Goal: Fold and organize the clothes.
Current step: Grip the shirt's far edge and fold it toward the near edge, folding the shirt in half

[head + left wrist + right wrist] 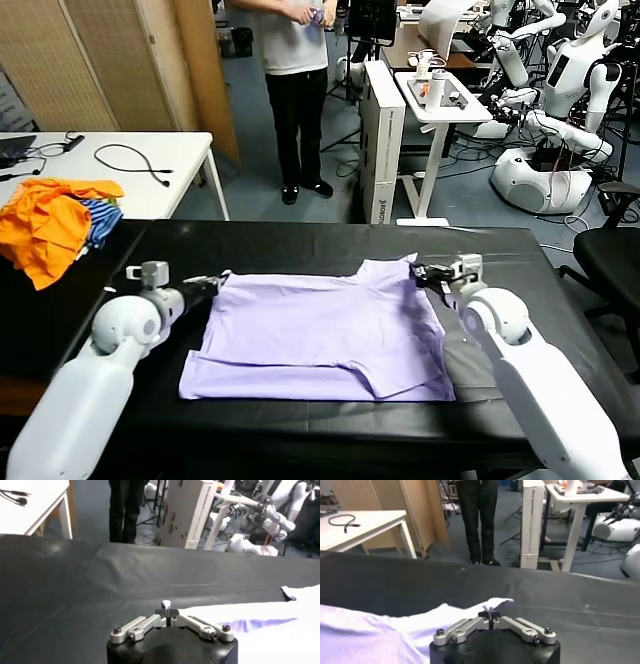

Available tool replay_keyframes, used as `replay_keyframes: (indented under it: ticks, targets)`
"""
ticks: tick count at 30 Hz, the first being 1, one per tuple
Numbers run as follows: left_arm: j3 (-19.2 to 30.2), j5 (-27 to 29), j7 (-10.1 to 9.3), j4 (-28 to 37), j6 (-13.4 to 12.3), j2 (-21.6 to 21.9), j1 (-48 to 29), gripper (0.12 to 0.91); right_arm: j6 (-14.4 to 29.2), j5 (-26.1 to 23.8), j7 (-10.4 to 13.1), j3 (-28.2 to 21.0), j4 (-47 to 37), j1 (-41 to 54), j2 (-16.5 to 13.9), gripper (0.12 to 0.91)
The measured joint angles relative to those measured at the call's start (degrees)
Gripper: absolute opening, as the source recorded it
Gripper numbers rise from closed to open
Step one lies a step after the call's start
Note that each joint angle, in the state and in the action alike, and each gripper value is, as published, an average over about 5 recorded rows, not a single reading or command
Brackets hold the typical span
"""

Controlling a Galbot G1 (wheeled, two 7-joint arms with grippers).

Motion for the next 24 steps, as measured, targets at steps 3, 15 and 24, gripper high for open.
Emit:
replay_keyframes:
  ticks: [3,15,24]
  targets:
    - [-1.54,-0.58,0.01,-2.86,-0.01,1.10,2.64,0.147,-1.32,0.11,0.80,1.94,4.28,-3.55,-1.43,0.140]
    - [-5.05,-0.84,-0.01,-12.20,-0.03,3.91,10.69,0.147,-4.10,-0.33,3.29,7.43,15.92,-17.38,-4.79,0.140]
    - [-6.92,-0.06,-0.29,-14.86,-0.03,4.72,14.72,0.147,-4.11,-1.46,3.09,7.81,19.41,-23.81,-5.47,0.140]
